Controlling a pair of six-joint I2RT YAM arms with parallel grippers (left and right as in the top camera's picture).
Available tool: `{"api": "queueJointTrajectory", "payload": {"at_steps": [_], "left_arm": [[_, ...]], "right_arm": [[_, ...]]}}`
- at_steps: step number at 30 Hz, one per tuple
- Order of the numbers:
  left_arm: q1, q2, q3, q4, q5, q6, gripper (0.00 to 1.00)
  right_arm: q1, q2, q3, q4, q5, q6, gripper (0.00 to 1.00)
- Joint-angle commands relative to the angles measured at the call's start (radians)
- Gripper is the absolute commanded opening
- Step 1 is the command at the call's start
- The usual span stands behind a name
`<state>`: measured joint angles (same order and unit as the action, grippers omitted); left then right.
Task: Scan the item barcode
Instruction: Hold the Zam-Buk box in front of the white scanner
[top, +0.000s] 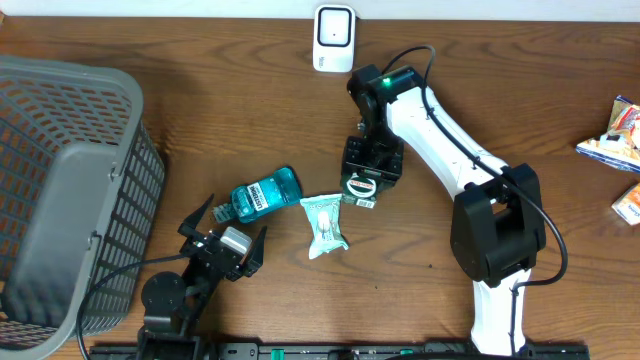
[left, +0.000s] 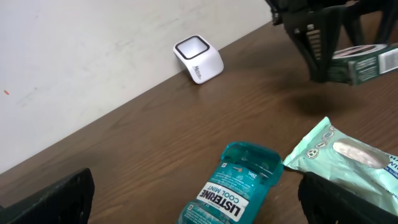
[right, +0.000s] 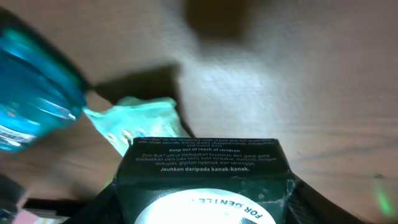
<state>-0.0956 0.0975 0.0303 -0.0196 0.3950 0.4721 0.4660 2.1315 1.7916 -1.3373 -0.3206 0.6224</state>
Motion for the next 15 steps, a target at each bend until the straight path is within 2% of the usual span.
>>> {"api": "queueJointTrajectory", "payload": {"at_steps": [1, 3, 15], "left_arm": [[-0.004, -0.001, -0.026, -0.020, 0.020, 0.006, 0.98], [-0.004, -0.001, -0.026, -0.020, 0.020, 0.006, 0.98], [-0.004, -0.001, -0.026, -0.020, 0.020, 0.006, 0.98]], "right_arm": [[-0.011, -0.005, 0.025, 0.045, -0.018, 0.020, 0.41], [-0.019, -0.005, 0.029, 0.092, -0.012, 0.020, 0.34], [-0.013, -0.005, 0.034, 0.612, 0.159, -0.101, 0.36]]}}
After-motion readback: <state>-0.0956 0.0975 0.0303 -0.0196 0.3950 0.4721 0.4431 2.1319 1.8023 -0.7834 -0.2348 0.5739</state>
